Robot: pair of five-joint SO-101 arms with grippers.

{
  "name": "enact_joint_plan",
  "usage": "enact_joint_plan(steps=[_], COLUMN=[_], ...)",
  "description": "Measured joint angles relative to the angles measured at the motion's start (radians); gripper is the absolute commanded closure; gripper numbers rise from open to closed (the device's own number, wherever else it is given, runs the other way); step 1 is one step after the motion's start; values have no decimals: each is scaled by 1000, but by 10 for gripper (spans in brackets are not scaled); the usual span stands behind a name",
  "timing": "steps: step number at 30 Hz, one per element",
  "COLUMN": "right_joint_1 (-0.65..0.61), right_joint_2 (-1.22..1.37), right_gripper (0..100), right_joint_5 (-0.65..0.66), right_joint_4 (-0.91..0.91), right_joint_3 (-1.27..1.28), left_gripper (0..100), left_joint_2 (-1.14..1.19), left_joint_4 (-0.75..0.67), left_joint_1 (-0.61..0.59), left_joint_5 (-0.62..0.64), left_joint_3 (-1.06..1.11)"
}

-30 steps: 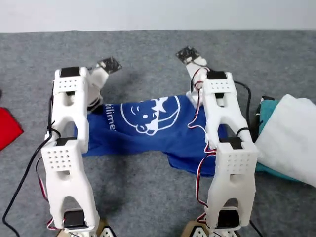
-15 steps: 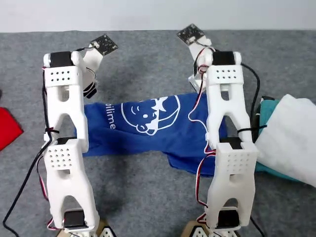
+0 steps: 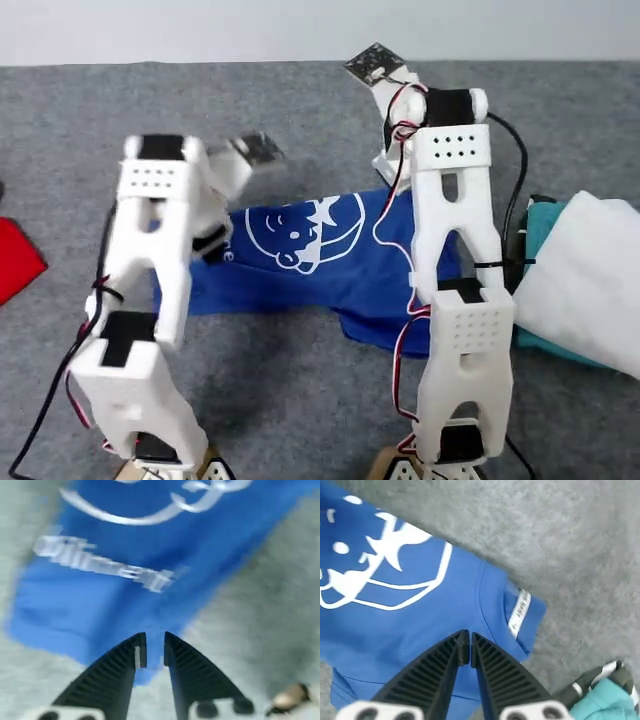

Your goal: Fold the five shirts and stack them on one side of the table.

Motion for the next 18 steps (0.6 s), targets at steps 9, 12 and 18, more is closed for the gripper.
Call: enact_joint_plan(steps=[9, 12, 18], right_joint_1=[37, 34, 34], right_joint_2=[0, 0, 0], right_gripper=[989, 989, 989], right_joint_5=[-14, -14, -14], right_joint_4=[0, 0, 2], right_joint_3=[0, 0, 0], left_gripper=[861, 859, 859], left_joint_2=[64, 110, 193], left_joint_4=[-35, -81, -132], left_joint_1=[-66, -78, -91], left_joint_5=[-15, -40, -71], left_joint_3=[86, 86, 61])
